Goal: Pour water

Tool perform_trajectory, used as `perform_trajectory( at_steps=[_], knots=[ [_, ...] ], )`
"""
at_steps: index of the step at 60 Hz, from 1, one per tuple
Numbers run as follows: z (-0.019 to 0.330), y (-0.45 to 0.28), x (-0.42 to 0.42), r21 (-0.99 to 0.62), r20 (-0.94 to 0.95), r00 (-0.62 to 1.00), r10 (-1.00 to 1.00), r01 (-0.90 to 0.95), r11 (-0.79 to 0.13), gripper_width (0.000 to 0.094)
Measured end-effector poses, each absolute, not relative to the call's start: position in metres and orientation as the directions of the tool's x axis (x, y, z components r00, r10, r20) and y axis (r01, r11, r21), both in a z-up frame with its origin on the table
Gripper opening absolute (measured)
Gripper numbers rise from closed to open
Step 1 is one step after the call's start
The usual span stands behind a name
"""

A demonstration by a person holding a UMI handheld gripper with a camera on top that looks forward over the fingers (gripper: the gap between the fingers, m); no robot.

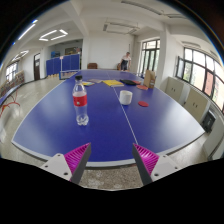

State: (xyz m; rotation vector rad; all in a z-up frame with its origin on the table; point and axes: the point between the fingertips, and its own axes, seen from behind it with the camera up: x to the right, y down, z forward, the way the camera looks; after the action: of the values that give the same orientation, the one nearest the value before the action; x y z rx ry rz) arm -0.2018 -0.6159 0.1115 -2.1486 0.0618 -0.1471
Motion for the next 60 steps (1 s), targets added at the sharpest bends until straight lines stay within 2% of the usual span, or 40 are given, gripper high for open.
perform_trajectory(
  at_steps=[11, 24, 31, 34, 36, 46, 50, 60],
  knots=[
    [0.112, -0.493, -0.296, -0.896, 0.0, 1.0, 0.017, 0.007, -0.444, 0.0852],
    [0.109, -0.372, -0.322, -0.937, -0.006, 1.0, -0.005, -0.008, -0.348, 0.0824],
    [0.1, -0.341, -0.321, -0.944, -0.001, 1.0, -0.03, -0.011, -0.329, 0.0718],
    [0.095, -0.331, -0.318, -0.946, 0.016, 0.999, -0.035, 0.004, -0.325, 0.0629],
    [0.097, -0.329, -0.319, -0.949, 0.034, 0.999, -0.029, 0.023, -0.313, 0.0535],
    [0.105, -0.325, -0.329, -0.964, 0.028, 0.999, 0.023, 0.033, -0.263, 0.0374],
    [0.105, -0.324, -0.332, -0.964, 0.026, 0.999, 0.036, 0.035, -0.264, 0.0332],
    [0.11, -0.326, -0.329, -0.963, -0.013, 0.997, 0.07, 0.007, -0.27, 0.0333]
  ],
)
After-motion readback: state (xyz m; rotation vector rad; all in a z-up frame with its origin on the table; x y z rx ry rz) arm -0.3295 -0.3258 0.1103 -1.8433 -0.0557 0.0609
